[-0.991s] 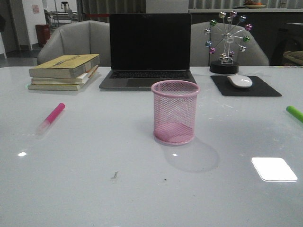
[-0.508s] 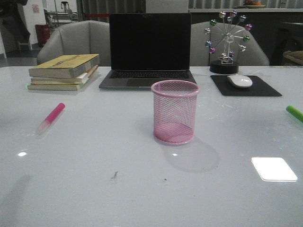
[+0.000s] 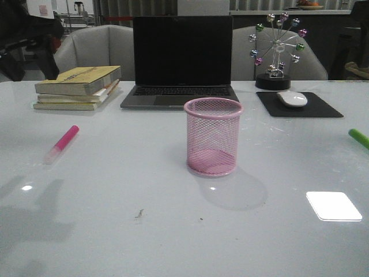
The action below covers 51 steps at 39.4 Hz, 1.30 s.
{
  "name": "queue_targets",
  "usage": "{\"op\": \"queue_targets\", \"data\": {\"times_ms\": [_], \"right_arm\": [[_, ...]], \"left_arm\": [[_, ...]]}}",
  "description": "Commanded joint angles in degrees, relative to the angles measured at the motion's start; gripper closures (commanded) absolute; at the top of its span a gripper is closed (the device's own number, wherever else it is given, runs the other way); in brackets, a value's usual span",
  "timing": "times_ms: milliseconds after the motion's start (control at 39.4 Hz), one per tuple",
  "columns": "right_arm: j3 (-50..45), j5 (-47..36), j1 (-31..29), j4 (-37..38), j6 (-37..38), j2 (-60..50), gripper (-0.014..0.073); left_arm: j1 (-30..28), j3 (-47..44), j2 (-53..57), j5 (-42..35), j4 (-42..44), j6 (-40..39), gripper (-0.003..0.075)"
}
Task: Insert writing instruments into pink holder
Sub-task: 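Lower the right gripper over the green marker and the left over the pink marker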
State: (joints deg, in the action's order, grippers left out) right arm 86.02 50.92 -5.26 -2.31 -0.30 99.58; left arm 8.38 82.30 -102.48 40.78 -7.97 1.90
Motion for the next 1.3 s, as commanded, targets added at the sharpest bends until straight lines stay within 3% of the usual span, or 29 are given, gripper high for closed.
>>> {"op": "queue_targets", "data": {"times_ms": [0, 559, 1270], "right_arm": [[3.39, -2.47, -0.45, 0.71, -0.70, -0.72, -0.0022], [16.83, 3.95, -0.45, 0.77, -3.39, 13.05, -0.0022], [17.66, 4.93, -0.95, 0.77, -5.76, 18.91, -0.0022]], "left_arm": [[0.29, 2.42, 1.81, -2.10, -0.33, -0.04, 0.0262], [0.29, 2.70, -0.78, -2.34, -0.33, -0.04, 0.0262], [0.29, 2.70, -0.78, -2.25, -0.33, -0.04, 0.0262]]}}
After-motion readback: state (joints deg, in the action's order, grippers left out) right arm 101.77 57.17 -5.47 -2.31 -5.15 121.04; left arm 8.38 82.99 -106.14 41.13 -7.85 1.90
